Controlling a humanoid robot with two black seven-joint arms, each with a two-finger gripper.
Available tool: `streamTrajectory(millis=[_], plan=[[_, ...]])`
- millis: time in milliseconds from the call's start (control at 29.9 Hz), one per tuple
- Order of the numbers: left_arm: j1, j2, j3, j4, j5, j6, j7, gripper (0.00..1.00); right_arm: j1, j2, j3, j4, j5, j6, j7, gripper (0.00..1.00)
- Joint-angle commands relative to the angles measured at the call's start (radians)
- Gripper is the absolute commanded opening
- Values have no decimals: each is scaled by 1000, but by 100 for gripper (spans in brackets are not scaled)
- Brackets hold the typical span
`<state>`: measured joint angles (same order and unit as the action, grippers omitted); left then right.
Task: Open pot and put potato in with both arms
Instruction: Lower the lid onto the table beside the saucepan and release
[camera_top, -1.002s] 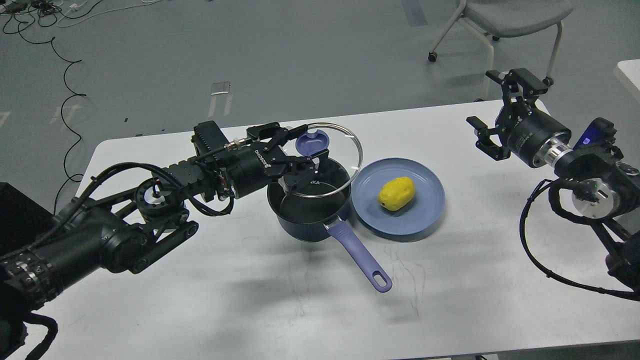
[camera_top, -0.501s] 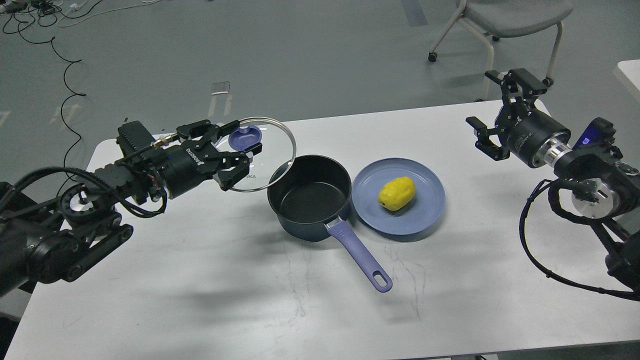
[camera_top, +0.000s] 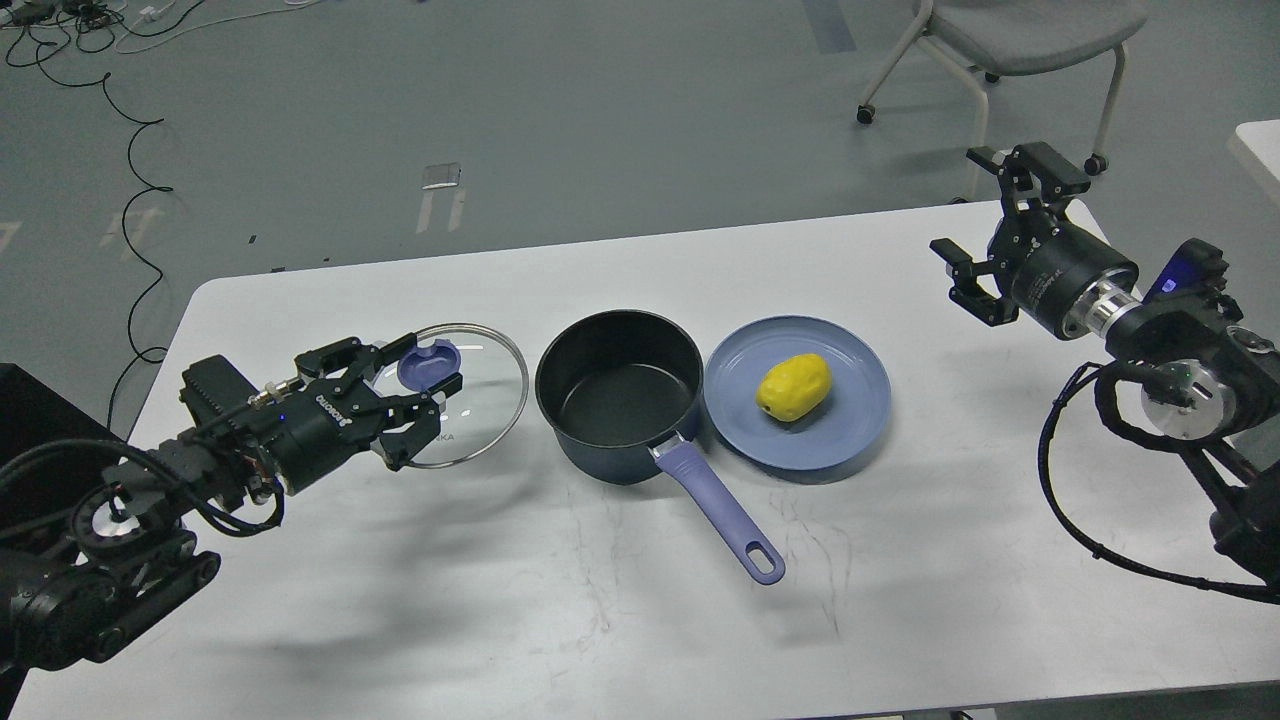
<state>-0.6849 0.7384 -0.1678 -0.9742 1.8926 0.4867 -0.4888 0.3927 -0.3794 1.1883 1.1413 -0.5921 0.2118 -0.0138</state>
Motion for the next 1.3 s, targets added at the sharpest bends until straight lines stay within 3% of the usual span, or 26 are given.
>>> streamTrajectory(millis=[0, 301, 468, 635, 969, 1069, 1169, 1269], plan=[[33, -7, -1, 54, -4, 2, 0, 58, -2, -9, -2, 3, 0, 0, 0, 100], [59, -71, 16, 184, -72, 2, 0, 59, -2, -18, -6, 6, 0, 1, 0, 100], [61, -83, 27, 190, -84, 2, 0, 59, -2, -24, -6, 6, 0, 1, 0, 100], [61, -108, 28, 193, -99, 2, 0, 72, -2, -24, -6, 6, 0, 1, 0, 100], [73, -119, 28, 193, -133, 2, 0, 76, -2, -27, -4, 6, 0, 1, 0, 100], [68, -120, 27, 193, -147, 2, 0, 82, -2, -26, -3, 6, 0, 1, 0, 100], [53, -114, 24, 187, -274, 2, 0, 98, -2, -27, -2, 12, 0, 3, 0, 100], [-2, -103, 24, 184, -420, 2, 0, 98, 9, -30, -9, 26, -5, 6, 2, 100]])
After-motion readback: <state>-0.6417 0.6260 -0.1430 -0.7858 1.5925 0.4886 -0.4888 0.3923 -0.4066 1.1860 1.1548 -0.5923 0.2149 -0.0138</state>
